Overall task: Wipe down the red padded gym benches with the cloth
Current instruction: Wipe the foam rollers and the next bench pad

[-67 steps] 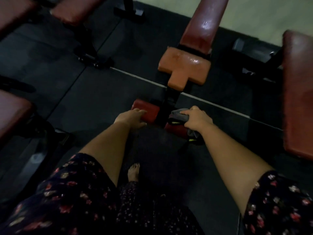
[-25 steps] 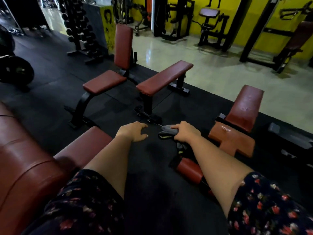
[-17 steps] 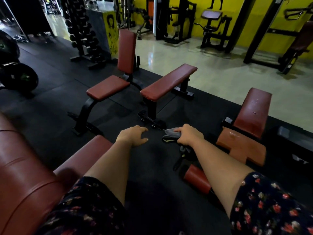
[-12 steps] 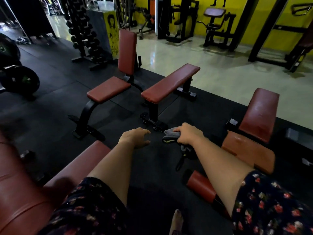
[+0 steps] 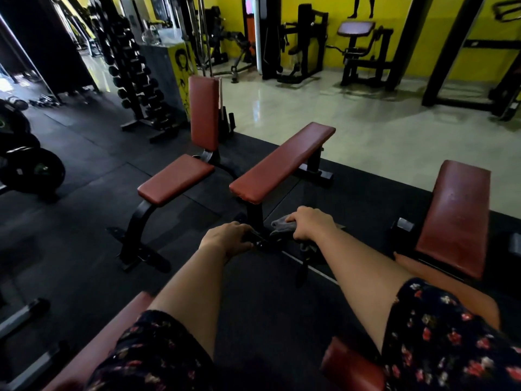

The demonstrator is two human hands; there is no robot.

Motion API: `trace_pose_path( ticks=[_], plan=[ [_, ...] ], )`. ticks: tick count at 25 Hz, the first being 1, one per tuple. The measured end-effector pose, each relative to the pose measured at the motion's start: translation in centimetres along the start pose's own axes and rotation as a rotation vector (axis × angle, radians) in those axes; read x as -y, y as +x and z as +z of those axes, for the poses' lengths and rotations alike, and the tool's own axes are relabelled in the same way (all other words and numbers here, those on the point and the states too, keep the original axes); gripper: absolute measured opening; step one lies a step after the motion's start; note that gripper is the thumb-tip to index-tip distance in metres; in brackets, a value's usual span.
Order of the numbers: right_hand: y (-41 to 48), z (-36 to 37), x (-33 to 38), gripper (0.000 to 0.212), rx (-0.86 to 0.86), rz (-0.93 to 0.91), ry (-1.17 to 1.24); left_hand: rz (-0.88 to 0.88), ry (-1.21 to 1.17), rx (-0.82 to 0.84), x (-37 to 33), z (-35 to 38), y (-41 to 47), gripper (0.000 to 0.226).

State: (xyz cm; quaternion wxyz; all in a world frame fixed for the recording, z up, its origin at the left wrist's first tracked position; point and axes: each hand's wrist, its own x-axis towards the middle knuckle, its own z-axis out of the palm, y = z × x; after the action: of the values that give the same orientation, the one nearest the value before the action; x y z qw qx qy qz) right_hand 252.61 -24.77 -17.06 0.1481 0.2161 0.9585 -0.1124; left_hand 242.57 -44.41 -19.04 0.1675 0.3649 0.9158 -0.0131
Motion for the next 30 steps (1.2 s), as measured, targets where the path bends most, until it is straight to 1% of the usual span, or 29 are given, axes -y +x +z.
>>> trace_pose_path(
  ticks=[5,11,13,16,19,21,24,27,30],
  plan=[
    [5.5,-1.2,-0.6,0.056,0.039,0.009,-0.026,0.017,0.043,0.042,0.7,-1.1,5.9,0.056],
    [13.9,-3.3,-0.3,0.058,0.04,0.042,-0.031,0.049,0.032,0.048,4.1,-3.4,14.7,0.055],
    [17.6,-4.5,0.0,0.057,0.043,0.069,-0.049,0.083,0.038,0.045,5.8,-4.6,18.4,0.055],
    [23.1,-6.2,1.6,0.058,0.03,0.127,-0.011,0.131,0.053,0.078,9.0,-6.9,24.6,0.052],
    [27.7,-7.6,3.7,0.059,0.006,0.131,0.033,0.14,0.05,0.092,11.5,-9.2,29.7,0.055],
    [29.7,-8.2,4.4,0.058,-0.02,0.131,0.057,0.151,0.051,0.057,11.8,-10.6,32.0,0.057],
    [32.1,-9.0,4.0,0.056,-0.027,0.182,0.063,0.227,0.042,0.051,11.3,-11.6,35.3,0.055],
    [33.9,-9.7,2.1,0.056,-0.026,0.272,0.069,0.272,0.049,0.066,11.2,-11.7,38.3,0.055],
    [35.5,-10.4,-0.3,0.056,-0.035,0.331,0.106,0.315,0.073,0.048,10.5,-12.3,41.6,0.053]
  ],
)
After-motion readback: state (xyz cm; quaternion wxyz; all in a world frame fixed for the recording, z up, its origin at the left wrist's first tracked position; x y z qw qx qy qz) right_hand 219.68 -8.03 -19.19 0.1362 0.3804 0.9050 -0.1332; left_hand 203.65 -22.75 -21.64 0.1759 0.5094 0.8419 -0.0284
